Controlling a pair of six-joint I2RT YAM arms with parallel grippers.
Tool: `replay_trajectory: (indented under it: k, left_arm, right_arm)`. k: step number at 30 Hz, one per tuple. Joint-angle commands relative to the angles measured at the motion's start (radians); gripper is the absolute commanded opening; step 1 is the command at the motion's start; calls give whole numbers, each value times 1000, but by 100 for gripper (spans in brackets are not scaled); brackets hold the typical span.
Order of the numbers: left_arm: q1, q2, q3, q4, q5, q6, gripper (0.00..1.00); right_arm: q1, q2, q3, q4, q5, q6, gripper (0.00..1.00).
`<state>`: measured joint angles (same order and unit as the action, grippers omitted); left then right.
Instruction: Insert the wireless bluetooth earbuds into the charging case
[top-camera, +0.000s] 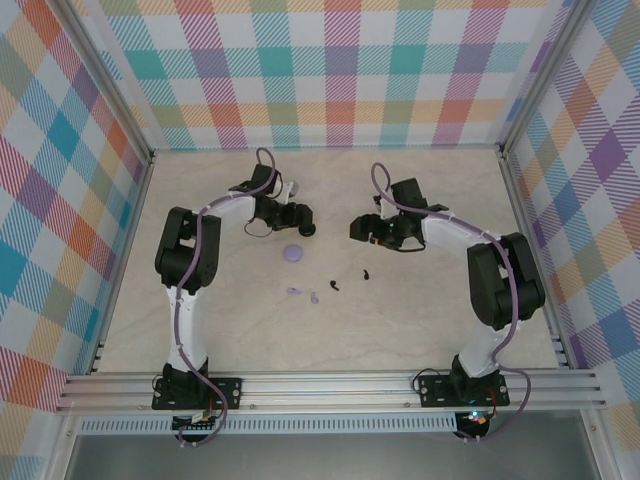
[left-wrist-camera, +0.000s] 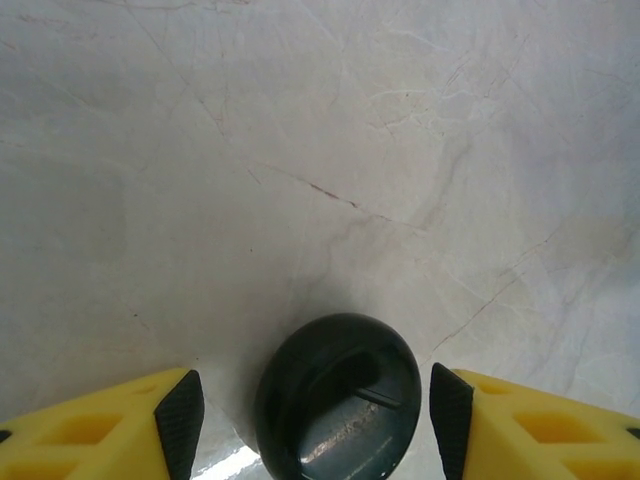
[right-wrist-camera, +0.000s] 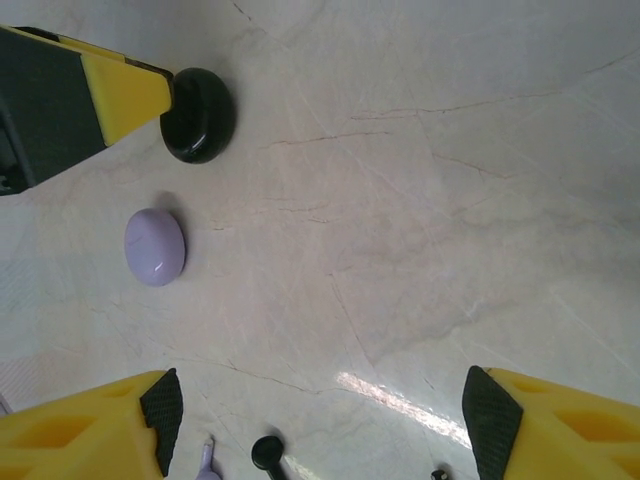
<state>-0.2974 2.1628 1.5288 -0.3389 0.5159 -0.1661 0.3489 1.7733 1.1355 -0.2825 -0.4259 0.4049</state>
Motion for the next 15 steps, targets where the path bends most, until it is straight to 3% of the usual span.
replay_trajectory:
  k: [1, 15]
  left_arm:
    - [-16, -4, -12, -26, 48, -17, 62]
    - [-53, -60, -105, 52, 117, -112, 56]
  right_arm:
    - [13, 28, 34, -22, -36, 9, 74]
    - [47, 116, 101, -37, -60, 27, 65]
